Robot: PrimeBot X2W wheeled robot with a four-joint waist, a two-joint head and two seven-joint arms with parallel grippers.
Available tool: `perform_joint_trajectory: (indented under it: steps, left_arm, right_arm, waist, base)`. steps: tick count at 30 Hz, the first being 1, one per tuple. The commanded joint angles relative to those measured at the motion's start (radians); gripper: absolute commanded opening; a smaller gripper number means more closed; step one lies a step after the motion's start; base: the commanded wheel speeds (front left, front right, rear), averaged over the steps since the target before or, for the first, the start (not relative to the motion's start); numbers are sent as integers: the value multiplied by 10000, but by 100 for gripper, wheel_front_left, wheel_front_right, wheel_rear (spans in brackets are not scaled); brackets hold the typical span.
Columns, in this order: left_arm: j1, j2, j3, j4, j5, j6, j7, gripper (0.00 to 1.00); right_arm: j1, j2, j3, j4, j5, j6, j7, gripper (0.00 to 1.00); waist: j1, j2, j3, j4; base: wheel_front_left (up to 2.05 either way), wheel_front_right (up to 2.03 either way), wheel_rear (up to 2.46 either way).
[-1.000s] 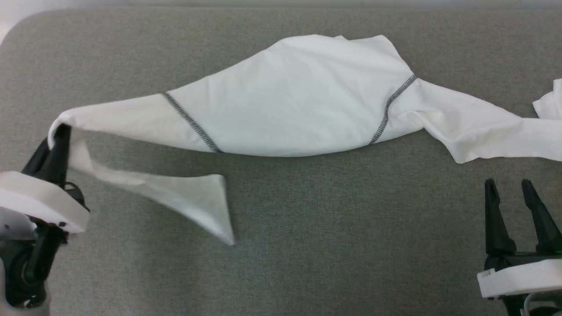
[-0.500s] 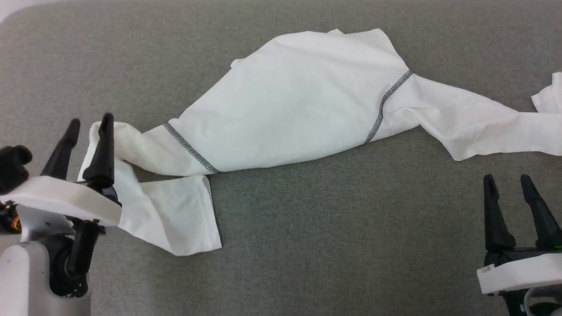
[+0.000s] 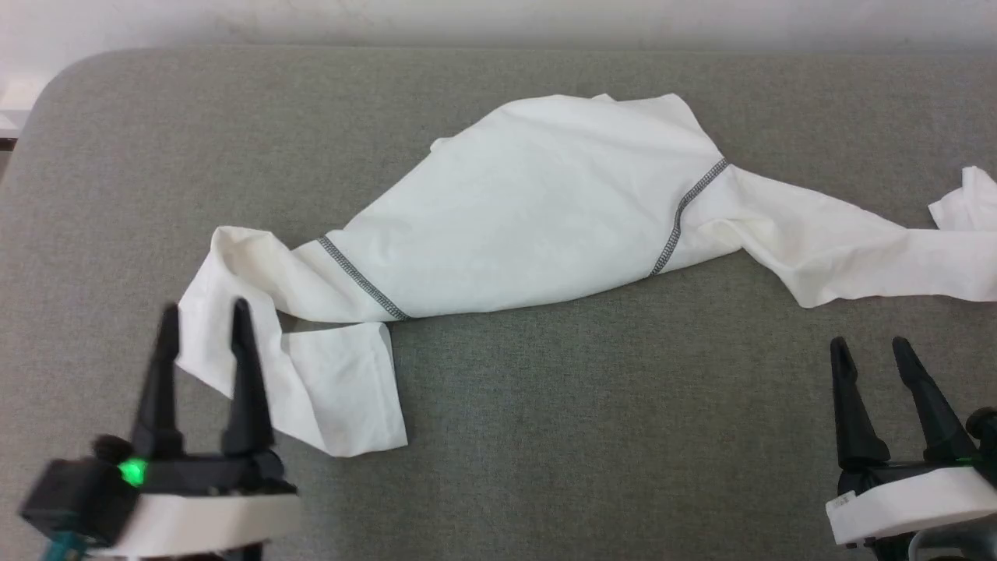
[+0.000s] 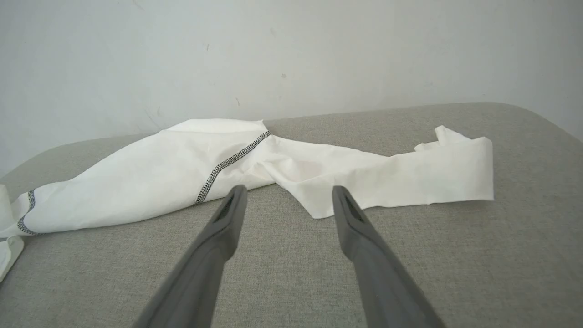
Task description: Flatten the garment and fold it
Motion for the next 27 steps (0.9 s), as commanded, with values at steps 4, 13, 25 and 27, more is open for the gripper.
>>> perform_joint_trajectory:
  steps: [4,13,25,27]
  left_arm:
    - [494,-453,-503,604,321,58,-237,100]
    - [163,-686,-735,836,614,-105,-283,100]
    - [-458,-827,-1010,1213,388,-342,-286,100]
    - [-569,-836,-1068,1296,352,-371,-286,100]
  right_arm:
    - [53,22,176,-145,-302,-9,221,100]
    - [-1330,-59,1950,-361,-1869,-9,2702,100]
    - [-4978,-2472,5122,1299,-1229,-9,5808,100]
    - [-5549,-2878,5677,1650,-977,-9,6133,100]
  waist:
    - [2,-1,-127,200]
    - [2,-1,79,679]
    - [2,-1,1113,1467]
    - [2,-1,1233,1598]
  base:
    - [0,0,0]
    - [0,0,0]
    - [0,0,0]
    - [0,0,0]
